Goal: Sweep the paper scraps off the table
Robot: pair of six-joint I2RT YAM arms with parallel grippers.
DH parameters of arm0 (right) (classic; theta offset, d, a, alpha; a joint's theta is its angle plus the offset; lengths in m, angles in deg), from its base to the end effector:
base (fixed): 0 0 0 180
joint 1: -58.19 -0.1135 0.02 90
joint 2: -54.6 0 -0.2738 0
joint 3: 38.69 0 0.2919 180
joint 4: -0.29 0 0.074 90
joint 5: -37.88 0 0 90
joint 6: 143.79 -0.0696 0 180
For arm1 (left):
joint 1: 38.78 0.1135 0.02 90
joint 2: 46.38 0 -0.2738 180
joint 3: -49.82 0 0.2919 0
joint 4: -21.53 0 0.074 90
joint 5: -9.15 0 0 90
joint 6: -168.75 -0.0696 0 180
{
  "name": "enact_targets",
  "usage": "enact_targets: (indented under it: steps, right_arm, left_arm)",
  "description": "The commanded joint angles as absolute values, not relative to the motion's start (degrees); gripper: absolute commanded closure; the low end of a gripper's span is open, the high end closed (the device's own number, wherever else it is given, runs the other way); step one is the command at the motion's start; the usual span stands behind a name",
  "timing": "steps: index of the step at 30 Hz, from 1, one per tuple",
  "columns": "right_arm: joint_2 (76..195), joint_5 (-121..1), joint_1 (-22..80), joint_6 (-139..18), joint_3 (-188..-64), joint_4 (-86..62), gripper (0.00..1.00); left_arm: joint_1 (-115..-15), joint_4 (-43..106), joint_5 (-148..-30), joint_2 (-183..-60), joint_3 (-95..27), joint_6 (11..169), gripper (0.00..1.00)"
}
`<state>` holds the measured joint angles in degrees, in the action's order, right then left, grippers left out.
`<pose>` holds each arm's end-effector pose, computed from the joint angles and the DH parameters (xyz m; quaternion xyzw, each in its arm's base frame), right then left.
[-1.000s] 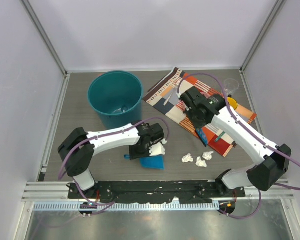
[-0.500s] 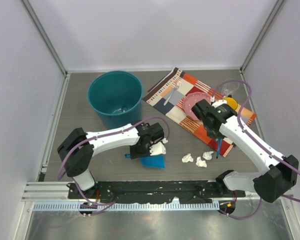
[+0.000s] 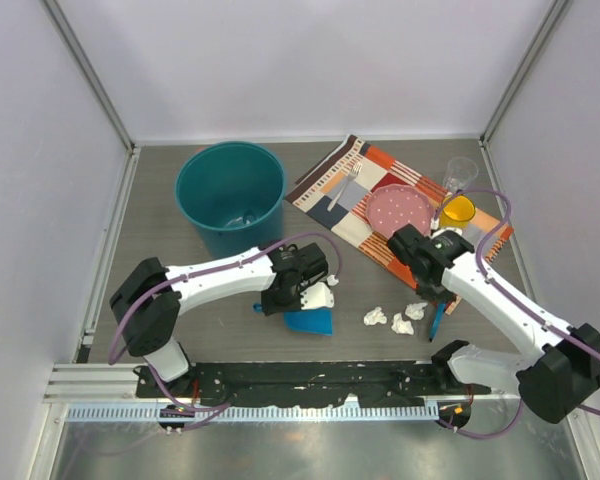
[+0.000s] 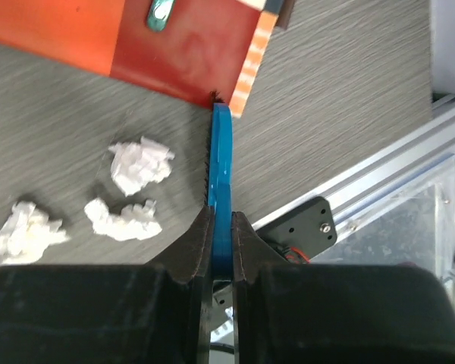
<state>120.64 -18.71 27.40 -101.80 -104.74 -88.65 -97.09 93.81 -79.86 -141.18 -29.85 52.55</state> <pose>0.1942 0.0711 0.2317 0.1460 0.9466 -0.2164 0.1894 0.1750 -0.2812 0.1667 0.6721 0.7401 0.0021 0.0241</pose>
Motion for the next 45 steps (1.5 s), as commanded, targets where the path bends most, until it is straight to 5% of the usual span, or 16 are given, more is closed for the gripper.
enact_targets:
  steps: [1, 5, 14, 28, 36, 45]
  right_arm:
    - [116.83, -27.92, 24.97, -102.75, -102.85, -89.29, 0.99]
    - [115.42, -33.13, 18.74, -106.52, -101.35, -73.93, 0.99]
    - [123.77, -33.74, 9.77, -105.03, -104.86, -63.80, 0.99]
    - [123.77, -41.74, 8.97, -106.26, -101.88, -47.79, 0.99]
    - [121.84, -46.67, 8.97, -105.21, -101.87, -49.53, 0.99]
    - [116.83, -37.09, 15.72, -96.35, -109.52, -65.09, 0.99]
  left_arm:
    - [-96.79, 92.71, -80.68, -139.72, -31.12, 51.15, 1.00]
    - [-96.79, 92.45, -83.04, -142.52, -31.04, 50.80, 1.00]
    - [-96.79, 91.40, -81.56, -150.61, -32.62, 53.87, 1.00]
    - [-97.85, 90.78, -76.99, -154.92, -35.87, 55.28, 1.00]
    - [-97.50, 89.99, -73.48, -156.15, -37.72, 56.34, 1.00]
    - [-95.39, 91.13, -75.67, -153.43, -32.19, 56.95, 1.00]
